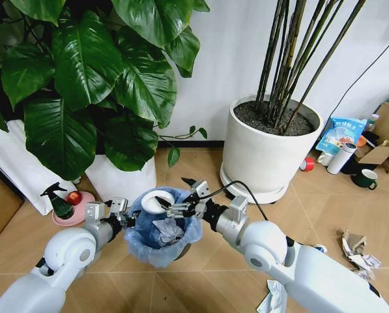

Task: Pick up the trash bin and place the garbage on the floor into it.

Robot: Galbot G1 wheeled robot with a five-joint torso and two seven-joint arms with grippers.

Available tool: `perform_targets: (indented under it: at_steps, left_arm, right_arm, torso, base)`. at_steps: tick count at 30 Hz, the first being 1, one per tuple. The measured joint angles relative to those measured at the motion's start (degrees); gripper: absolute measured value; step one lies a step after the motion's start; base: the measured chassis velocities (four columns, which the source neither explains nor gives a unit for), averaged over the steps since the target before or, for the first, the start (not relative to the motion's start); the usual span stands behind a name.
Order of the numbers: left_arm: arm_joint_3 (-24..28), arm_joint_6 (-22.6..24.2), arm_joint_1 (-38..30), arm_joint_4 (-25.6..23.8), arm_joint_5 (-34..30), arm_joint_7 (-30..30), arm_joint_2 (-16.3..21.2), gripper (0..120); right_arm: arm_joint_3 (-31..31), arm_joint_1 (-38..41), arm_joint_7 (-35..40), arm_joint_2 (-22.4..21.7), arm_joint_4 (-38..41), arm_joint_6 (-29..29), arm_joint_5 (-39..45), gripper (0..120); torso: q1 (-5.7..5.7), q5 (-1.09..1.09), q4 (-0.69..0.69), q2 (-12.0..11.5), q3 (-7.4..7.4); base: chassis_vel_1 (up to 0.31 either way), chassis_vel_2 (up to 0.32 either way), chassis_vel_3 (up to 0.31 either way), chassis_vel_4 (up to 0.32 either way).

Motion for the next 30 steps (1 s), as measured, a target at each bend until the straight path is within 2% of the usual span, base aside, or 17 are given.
perform_targets:
  at_steps: [3, 12, 21, 30]
  left_arm:
    - [-0.1, 0.0, 0.0, -0.1, -0.1, 0.2, 0.2, 0]
    - [-0.2, -0.1, 0.2, -0.3, -0.1, 0.4, 0.3, 0]
    - [-0.8, -0.2, 1.1, -0.5, 0.1, 0.8, 0.5, 0]
    - [-1.0, -0.4, 1.8, -0.8, 0.3, 0.8, 0.2, 0]
  right_arm:
    - [0.6, -0.5, 1.3, -0.1, 1.1, -1.8, 3.5, 100]
    - [1.4, -2.2, 1.3, -0.7, 1.8, -2.1, 3.3, 100]
    - [2.3, -2.9, 5.0, -1.0, 3.1, -5.8, 5.8, 100]
    - [3.8, -3.9, 4.8, -1.4, 3.4, -4.6, 4.2, 100]
  torso:
    - [0.00, 0.00, 0.00, 0.0, 0.00]
    - [0.00, 0.00, -0.01, 0.0, 0.00]
    - [0.00, 0.00, -0.01, 0.0, 0.00]
    - [0.00, 0.00, -0.01, 0.0, 0.00]
  base:
    - [0.000, 0.000, 0.000, 0.000]
    - [0.000, 0.000, 0.000, 0.000]
    - [0.000, 0.000, 0.000, 0.000]
    - [0.000, 0.000, 0.000, 0.000]
